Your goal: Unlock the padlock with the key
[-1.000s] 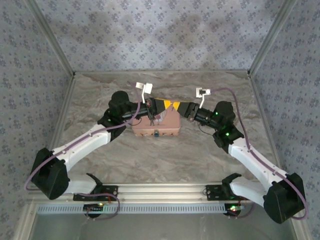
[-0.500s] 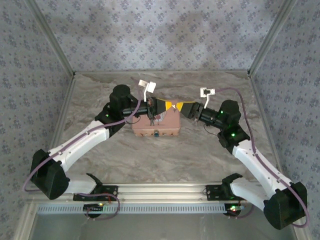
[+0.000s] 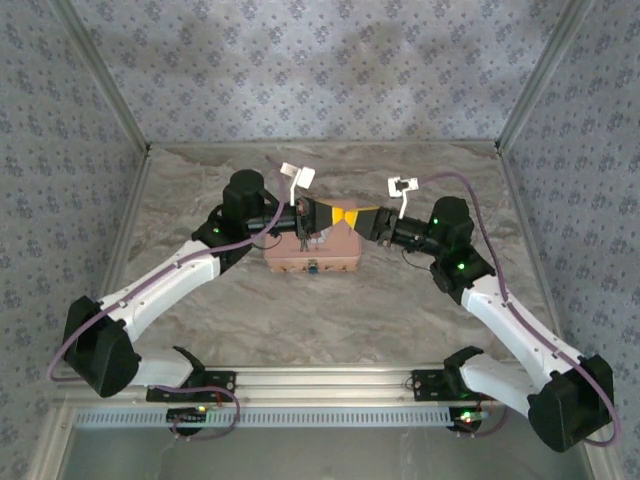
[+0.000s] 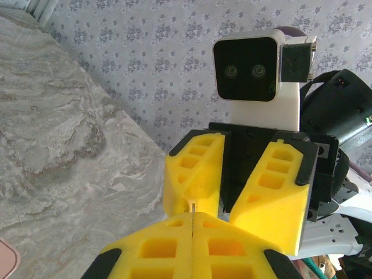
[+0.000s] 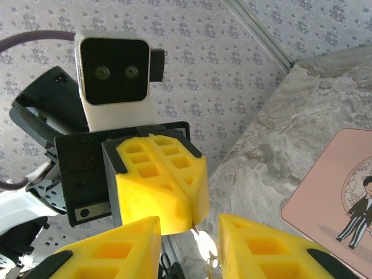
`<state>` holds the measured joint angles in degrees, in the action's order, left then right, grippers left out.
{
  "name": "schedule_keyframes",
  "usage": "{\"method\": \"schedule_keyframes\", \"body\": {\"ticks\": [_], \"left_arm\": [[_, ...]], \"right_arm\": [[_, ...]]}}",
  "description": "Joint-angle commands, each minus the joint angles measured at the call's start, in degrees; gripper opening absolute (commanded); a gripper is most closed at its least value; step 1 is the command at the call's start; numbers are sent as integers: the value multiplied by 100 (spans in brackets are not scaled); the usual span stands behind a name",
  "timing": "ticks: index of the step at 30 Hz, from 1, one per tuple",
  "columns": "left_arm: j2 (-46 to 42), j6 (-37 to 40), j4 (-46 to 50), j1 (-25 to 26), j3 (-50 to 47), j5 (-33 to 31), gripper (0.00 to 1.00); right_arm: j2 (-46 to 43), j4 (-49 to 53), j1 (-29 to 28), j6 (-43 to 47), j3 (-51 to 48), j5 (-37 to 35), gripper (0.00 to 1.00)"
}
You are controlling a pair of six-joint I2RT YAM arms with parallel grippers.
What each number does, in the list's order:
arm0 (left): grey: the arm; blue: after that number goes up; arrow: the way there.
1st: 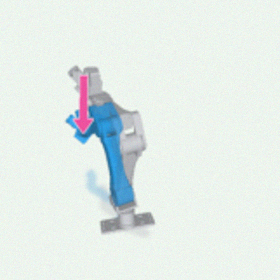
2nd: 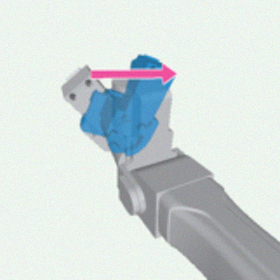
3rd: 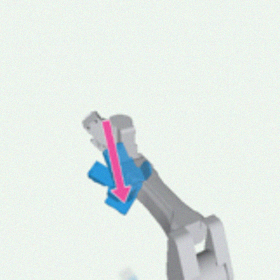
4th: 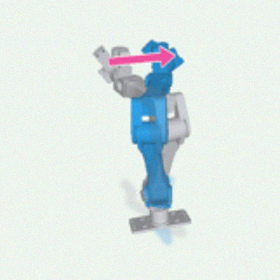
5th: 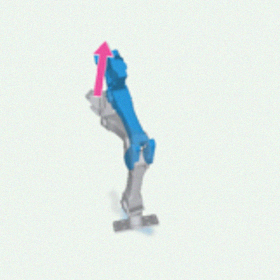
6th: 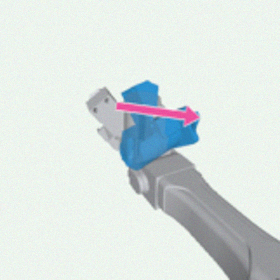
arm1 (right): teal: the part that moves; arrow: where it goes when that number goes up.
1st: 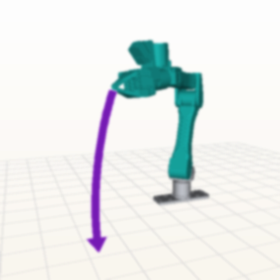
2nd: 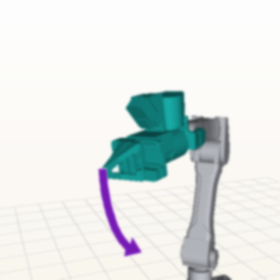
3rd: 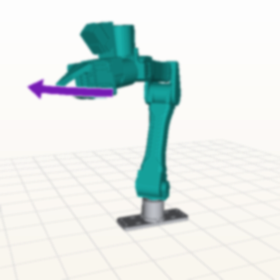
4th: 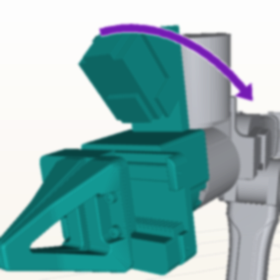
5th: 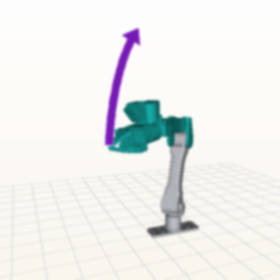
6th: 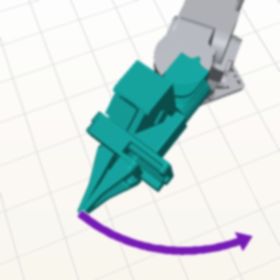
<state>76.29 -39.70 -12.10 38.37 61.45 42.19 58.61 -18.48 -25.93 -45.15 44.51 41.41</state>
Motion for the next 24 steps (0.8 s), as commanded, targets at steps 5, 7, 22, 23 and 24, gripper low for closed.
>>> {"method": "schedule_keyframes", "body": {"ticks": [5,7,22,23,24], "left_arm": [[-105,196,-12,29,196,52,0],[-116,201,-18,28,192,43,0],[-150,199,-18,-44,174,-6,0],[-150,194,-20,-51,166,-3,0],[-150,193,-21,-58,169,-1,0]], "right_arm": [[1,136,-33,170,188,166,33],[-23,188,-19,197,170,148,36],[-59,307,60,318,178,367,6],[-66,334,75,339,189,384,3],[-74,335,80,347,178,393,1]]}}
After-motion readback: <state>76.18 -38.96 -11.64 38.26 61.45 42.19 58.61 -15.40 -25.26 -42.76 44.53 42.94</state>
